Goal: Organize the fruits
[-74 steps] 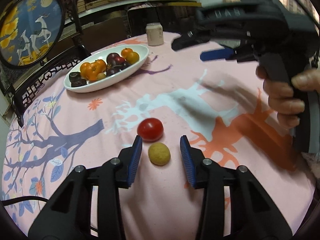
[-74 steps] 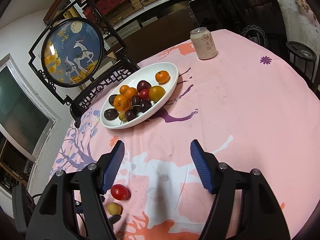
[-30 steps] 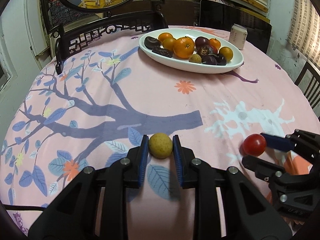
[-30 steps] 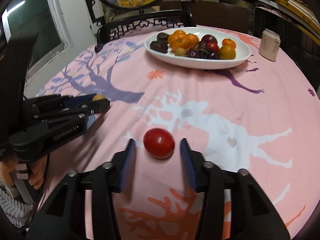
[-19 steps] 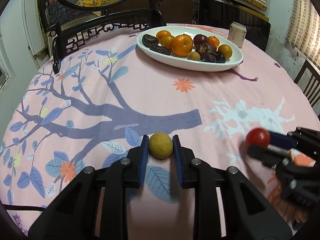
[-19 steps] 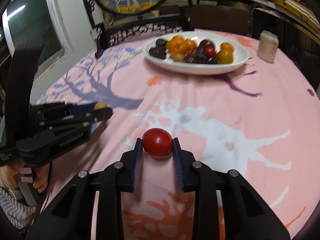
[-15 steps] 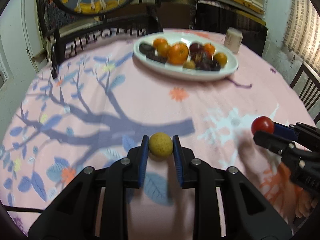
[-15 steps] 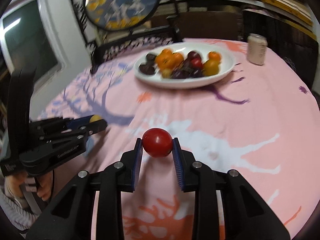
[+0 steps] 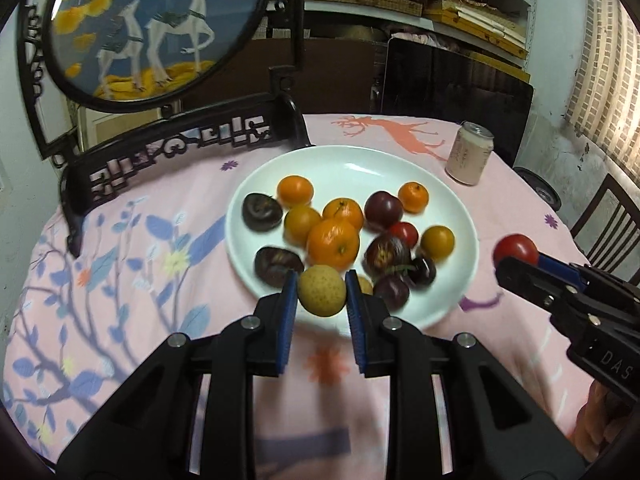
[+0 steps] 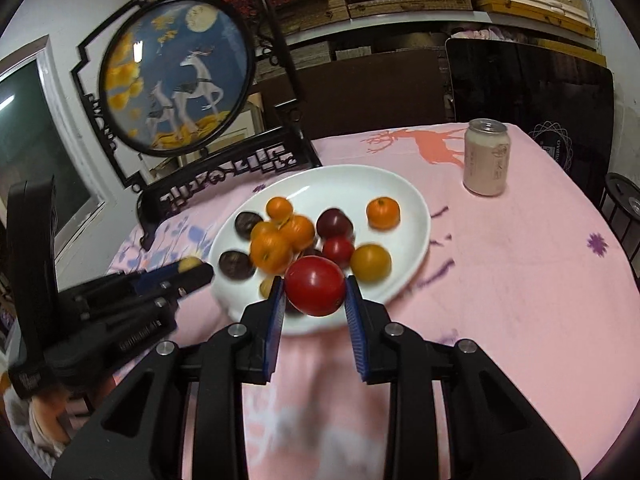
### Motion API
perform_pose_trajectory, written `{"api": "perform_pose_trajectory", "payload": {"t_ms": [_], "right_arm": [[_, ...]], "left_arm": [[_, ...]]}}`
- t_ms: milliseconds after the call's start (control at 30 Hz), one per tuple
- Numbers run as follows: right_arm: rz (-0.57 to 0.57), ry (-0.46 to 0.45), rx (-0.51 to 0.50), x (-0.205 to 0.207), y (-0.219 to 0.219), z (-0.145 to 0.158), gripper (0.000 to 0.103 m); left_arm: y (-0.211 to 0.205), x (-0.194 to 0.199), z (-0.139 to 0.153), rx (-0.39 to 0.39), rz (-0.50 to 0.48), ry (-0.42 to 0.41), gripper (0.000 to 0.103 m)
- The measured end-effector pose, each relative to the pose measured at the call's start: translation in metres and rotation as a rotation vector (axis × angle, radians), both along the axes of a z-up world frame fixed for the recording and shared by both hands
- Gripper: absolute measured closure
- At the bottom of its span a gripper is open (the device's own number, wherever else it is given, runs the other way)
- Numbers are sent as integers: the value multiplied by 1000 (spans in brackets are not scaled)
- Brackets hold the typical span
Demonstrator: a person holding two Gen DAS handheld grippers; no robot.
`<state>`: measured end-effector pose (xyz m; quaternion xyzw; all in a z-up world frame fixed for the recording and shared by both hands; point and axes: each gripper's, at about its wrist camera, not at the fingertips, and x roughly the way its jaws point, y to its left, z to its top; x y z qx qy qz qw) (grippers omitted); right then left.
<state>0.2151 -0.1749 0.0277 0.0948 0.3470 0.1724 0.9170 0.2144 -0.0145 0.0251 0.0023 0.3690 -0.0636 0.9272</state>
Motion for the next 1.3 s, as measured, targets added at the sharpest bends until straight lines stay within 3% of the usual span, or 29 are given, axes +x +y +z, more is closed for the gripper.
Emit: {"api": "perform_pose_trajectory", "payload": {"t_ms": [100, 133, 200, 367, 433, 600, 767, 967, 1033, 1133, 1300], "right_arm": [[30, 33, 15, 22, 9, -16, 72], [36, 43, 16, 25, 10, -19, 72], [34, 58, 9, 30, 7, -27, 47], [-10, 11, 30, 27, -12, -21, 46], [-22, 0, 32, 24, -15, -17, 46], [-34, 36, 33, 14, -15, -18, 46], [-63, 36, 8, -12, -17, -18, 44], [-58, -13, -115, -64, -8, -24, 36], [-63, -23, -170, -82, -5, -26, 31], [-96, -46, -192, -103, -9, -23, 5], [-175, -128, -242, -129, -15, -11, 1]], "left_arm": [[-2, 23, -15, 0, 1, 28, 78], [-2, 27, -18, -2, 6, 32, 68], [-1, 35, -24, 2, 18, 31, 44], [5, 41, -27, -13, 17, 30, 39], [8, 39, -22, -17, 32, 15, 29], [15, 32, -11, -24, 79, -12, 16], [24, -4, -11, -51, 103, -5, 9], [30, -65, -26, 7, 154, -6, 6], [28, -82, -27, 27, 149, -20, 4], [20, -104, -27, 75, 142, -44, 2], [11, -137, -21, 86, 83, -89, 2]]}}
